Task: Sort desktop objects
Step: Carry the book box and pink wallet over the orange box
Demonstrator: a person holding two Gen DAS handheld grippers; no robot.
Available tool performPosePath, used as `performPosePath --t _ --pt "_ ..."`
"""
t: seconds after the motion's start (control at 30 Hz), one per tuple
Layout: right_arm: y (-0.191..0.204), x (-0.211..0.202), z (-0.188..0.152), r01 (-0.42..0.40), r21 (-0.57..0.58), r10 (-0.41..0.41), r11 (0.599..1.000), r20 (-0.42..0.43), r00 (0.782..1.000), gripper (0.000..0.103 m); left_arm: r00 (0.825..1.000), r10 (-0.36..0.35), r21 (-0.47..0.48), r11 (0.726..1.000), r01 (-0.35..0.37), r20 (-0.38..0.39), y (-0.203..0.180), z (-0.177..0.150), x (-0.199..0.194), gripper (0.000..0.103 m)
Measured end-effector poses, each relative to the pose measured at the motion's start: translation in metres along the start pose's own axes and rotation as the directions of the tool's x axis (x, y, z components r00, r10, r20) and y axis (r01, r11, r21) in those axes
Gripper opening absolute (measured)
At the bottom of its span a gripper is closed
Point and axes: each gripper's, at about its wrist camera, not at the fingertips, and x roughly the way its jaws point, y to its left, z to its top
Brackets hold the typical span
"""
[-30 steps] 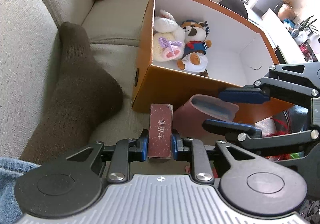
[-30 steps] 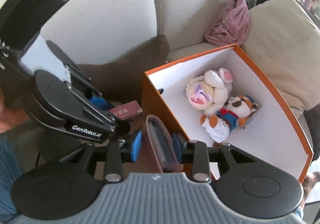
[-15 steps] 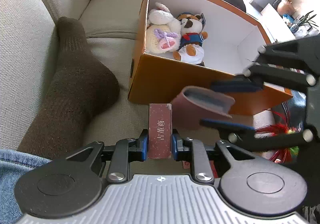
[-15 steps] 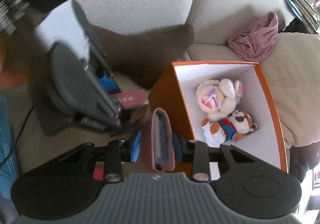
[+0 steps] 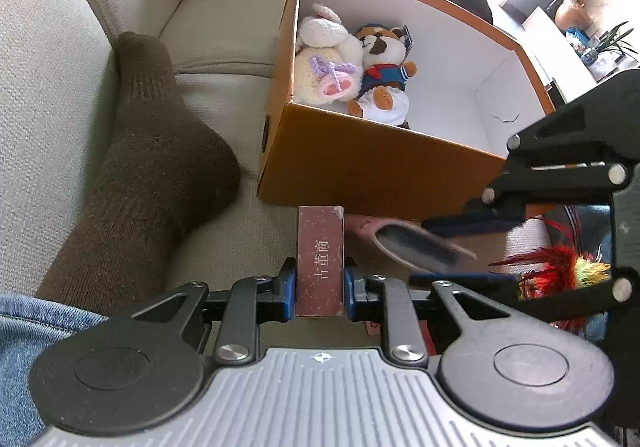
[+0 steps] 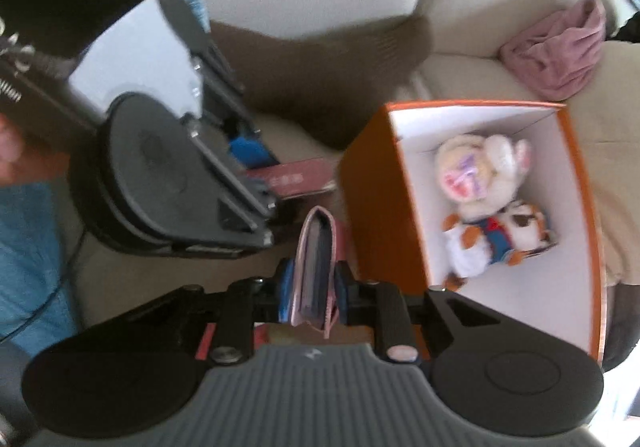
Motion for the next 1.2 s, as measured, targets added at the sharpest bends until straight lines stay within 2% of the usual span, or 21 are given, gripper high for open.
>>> performPosePath --t 0.17,0.23,0.4,0.57,0.77,0.87,1.0,1.07,1.2 --pt "0.001 0.016 0.002 0.072 0.038 -0.071 0.997 -0.025 0.997 0.023 1.0 0.002 0.006 1.0 -0.002 0.0 0.001 -0.001 0.0 0.025" --pt "0.002 0.016 -0.004 0.104 0.07 -0.105 0.992 0.008 0.994 0.018 1.0 0.0 0.0 1.0 0.0 0.0 0.001 -0.001 0.0 0.025" --pt "-0.004 -0.014 -0.03 0.048 0.185 -0.068 0.982 0.101 0.993 0.017 1.0 0.006 0.039 0.999 -0.007 0.002 -0.007 -0.001 -0.009 0.025" --pt "-0.02 -0.055 -0.057 -0.032 0.289 -0.025 0.957 0.19 0.981 0.017 0.998 -0.035 0.089 0.996 0.031 0.043 -0.021 -0.001 -0.034 0.025" --pt "-0.045 -0.101 -0.085 -0.146 0.437 0.002 0.887 0.313 0.95 0.017 0.985 -0.098 0.151 0.986 0.076 0.14 -0.039 0.004 -0.083 0.025" --pt "-0.071 -0.116 -0.088 -0.177 0.493 -0.026 0.852 0.377 0.926 0.017 0.974 -0.102 0.173 0.983 0.068 0.2 -0.048 0.017 -0.107 0.025" --pt "-0.097 -0.127 -0.095 -0.176 0.591 -0.116 0.787 0.422 0.899 0.017 0.956 -0.084 0.169 0.985 0.037 0.281 -0.056 0.048 -0.124 0.025" --pt "-0.109 -0.116 -0.095 -0.178 0.644 -0.136 0.744 0.407 0.903 0.017 0.96 -0.066 0.165 0.986 0.021 0.272 -0.062 0.065 -0.115 0.025" --pt "-0.128 -0.073 -0.088 -0.204 0.716 -0.106 0.667 0.363 0.926 0.017 0.985 0.018 0.175 0.983 -0.048 0.172 -0.071 0.091 -0.069 0.025"
